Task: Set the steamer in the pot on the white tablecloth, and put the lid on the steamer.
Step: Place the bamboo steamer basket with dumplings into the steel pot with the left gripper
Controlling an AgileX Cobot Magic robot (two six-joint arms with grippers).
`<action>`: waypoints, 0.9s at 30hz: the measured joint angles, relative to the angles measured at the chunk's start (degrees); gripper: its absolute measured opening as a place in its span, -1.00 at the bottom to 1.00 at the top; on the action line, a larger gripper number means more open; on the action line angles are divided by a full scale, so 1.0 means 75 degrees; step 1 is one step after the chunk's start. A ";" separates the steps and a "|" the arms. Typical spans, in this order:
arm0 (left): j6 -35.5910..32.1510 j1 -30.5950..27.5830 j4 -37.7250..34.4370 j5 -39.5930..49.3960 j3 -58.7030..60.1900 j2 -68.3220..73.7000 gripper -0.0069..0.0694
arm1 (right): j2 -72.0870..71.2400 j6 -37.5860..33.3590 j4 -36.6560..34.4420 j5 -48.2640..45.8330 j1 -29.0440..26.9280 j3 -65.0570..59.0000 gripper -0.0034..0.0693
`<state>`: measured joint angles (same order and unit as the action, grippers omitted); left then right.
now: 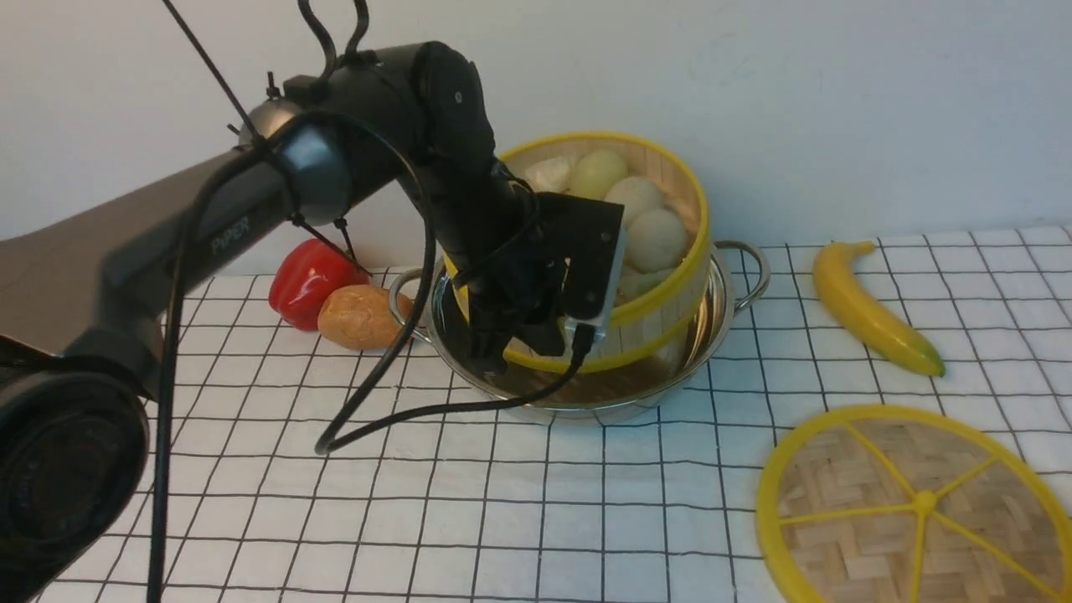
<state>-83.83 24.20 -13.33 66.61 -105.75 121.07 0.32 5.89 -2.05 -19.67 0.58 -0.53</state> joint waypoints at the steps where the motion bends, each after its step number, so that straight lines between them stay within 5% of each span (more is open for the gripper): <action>1: 0.0008 0.0000 0.0039 -0.0007 0.0000 0.0021 -0.73 | 0.0000 0.0000 0.0000 0.0000 0.0000 0.0000 -0.23; 27: 0.0021 0.0003 -0.0069 -0.0200 -0.0024 0.0653 -0.73 | 0.0000 0.0000 0.0000 0.0000 0.0000 0.0000 -0.23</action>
<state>-83.68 24.23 -13.86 65.11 -105.93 125.96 0.32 5.89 -2.05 -19.67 0.58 -0.53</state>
